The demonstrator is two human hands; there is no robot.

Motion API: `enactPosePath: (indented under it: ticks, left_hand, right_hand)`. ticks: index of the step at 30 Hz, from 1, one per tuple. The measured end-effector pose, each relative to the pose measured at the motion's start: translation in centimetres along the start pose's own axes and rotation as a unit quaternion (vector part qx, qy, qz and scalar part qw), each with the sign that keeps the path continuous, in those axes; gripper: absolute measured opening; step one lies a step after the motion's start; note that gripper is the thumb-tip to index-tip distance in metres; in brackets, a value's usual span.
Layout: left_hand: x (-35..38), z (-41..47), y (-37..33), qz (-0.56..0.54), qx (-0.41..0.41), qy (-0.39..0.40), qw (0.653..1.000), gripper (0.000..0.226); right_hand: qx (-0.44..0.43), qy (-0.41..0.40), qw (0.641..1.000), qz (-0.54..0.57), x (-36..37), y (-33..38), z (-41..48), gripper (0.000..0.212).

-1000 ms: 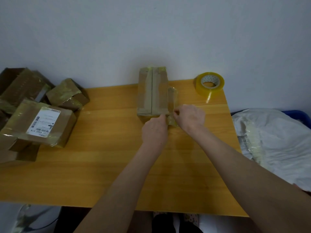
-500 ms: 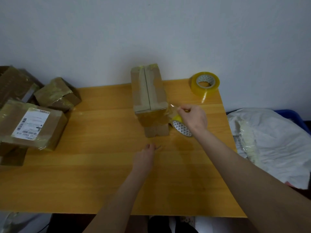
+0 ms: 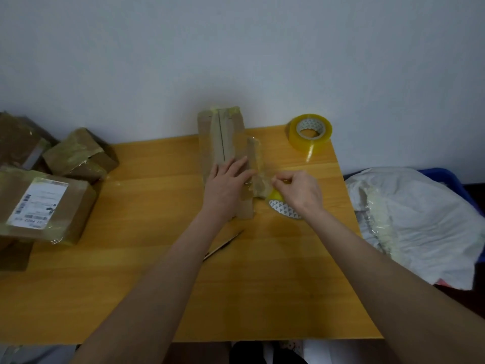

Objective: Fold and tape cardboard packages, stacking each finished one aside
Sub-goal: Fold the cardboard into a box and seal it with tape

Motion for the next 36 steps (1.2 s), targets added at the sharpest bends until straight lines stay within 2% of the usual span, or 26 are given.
enactPosePath:
  ticks: [5,8,11,14,16,19,20,23,26,28,33,36]
  left_hand:
    - [0.3,-0.3,0.1,-0.02,0.022,-0.034,0.999,0.045]
    - [0.3,-0.5,0.0,-0.027,0.024,-0.045,0.998,0.045]
    - [-0.2,-0.6,1.7,-0.077,-0.036,-0.056,0.995,0.049]
    - [-1.0,-0.7,2.7,-0.085,-0.055,-0.067,0.993,0.054]
    - [-2.3,-1.4,1.7,-0.1,-0.059,-0.121,0.986,0.05]
    - [-5.1,-3.8,-0.8,-0.183,-0.084,-0.237,0.951,0.036]
    - [-5.4,-4.5,-1.9,-0.211,-0.077,-0.243,0.944,0.029]
    - [-4.5,-4.7,-4.3,-0.283,-0.097,-0.149,0.942,0.024]
    - [-3.2,-4.3,-4.1,-0.418,-0.182,-0.076,0.887,0.026]
    - [-3.5,-4.2,-4.1,-0.435,-0.195,-0.073,0.876,0.022]
    - [-4.0,-4.7,-5.0,-0.433,-0.17,-0.093,0.88,0.02]
    - [-4.3,-5.0,-5.9,-0.417,-0.156,-0.097,0.89,0.009]
  right_hand:
    - [0.005,0.039,0.998,-0.04,0.6,-0.2,-0.7,0.025]
    - [0.012,0.064,0.997,0.04,0.5,-0.2,-1.0,0.02]
    - [0.03,0.09,0.984,0.154,0.2,-0.9,-1.9,0.014]
    - [0.041,0.063,0.966,0.249,-0.4,-1.8,-3.0,0.011]
    - [0.036,0.037,0.957,0.287,-0.5,-1.9,-3.4,0.005]
    - [0.03,0.021,0.953,0.3,-0.6,-1.2,-4.1,0.01]
    - [0.026,0.017,0.955,0.295,-0.7,-1.1,-4.4,0.013]
    - [0.002,0.014,0.961,0.277,-1.0,-0.6,-5.4,0.02]
    - [-0.028,0.023,0.968,0.25,-1.2,-0.4,-6.3,0.022]
    - [-0.041,0.043,0.976,0.208,-1.2,-0.4,-6.8,0.024]
    - [-0.037,0.045,0.988,0.143,-1.6,-0.8,-7.1,0.05]
    - [-0.049,0.039,0.99,0.127,-1.6,-1.0,-7.1,0.048]
Point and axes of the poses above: each hand's wrist, its own z-axis towards the middle knuckle, its own x-axis out of the palm, y = z × x, the point moved 7 cm from there along z, towards the middle knuckle, and after that the axes turned 7 degrees about z, right-handed, at the moved point
